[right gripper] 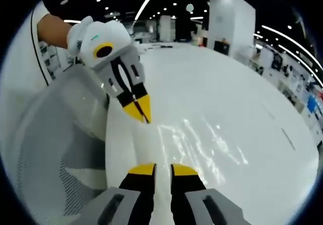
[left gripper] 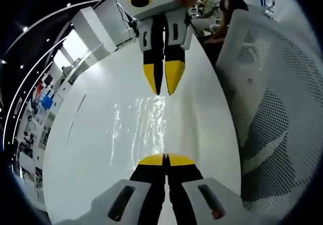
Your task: Open the resealable bag by pulling the two sides of the seal apart until the entire bag opening is separated and visibly accessible.
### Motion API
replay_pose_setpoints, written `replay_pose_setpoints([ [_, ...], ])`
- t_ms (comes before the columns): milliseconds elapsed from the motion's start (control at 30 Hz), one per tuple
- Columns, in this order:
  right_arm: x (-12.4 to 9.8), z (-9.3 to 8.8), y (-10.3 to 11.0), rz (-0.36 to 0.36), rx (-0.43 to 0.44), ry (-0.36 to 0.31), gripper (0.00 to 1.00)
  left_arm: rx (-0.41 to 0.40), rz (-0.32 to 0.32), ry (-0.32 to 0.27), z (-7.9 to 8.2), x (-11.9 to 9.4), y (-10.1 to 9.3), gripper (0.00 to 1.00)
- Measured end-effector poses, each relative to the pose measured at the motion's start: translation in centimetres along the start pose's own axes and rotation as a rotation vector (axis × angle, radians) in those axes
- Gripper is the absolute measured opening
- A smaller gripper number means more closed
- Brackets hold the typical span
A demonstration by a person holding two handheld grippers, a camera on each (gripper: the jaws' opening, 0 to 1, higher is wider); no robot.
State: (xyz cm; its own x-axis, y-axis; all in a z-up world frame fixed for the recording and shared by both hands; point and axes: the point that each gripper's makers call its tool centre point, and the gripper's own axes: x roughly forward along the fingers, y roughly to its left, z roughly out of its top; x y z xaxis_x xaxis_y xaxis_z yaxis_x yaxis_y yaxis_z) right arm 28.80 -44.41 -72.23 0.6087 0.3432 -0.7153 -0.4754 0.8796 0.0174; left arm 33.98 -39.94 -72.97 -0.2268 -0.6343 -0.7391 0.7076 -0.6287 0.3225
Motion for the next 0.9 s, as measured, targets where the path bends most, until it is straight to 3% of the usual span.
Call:
replay_pose_setpoints([
  [200, 0.7, -0.8, 0.5, 0.037, -0.008, 0.044, 0.07, 0.055, -0.008, -0.01, 0.4, 0.2, -0.4, 0.0],
  [433, 1.3, -1.3, 1.2, 0.091, 0.04, 0.072, 0.05, 0.125, -0.003, -0.023, 0.7, 0.2, -0.3, 0.0],
  [900, 1.6, -1.7, 1.4, 0.095, 0.035, 0.091, 0.0, 0.068, -0.015, -0.042, 0.7, 0.1, -0.4, 0.0],
])
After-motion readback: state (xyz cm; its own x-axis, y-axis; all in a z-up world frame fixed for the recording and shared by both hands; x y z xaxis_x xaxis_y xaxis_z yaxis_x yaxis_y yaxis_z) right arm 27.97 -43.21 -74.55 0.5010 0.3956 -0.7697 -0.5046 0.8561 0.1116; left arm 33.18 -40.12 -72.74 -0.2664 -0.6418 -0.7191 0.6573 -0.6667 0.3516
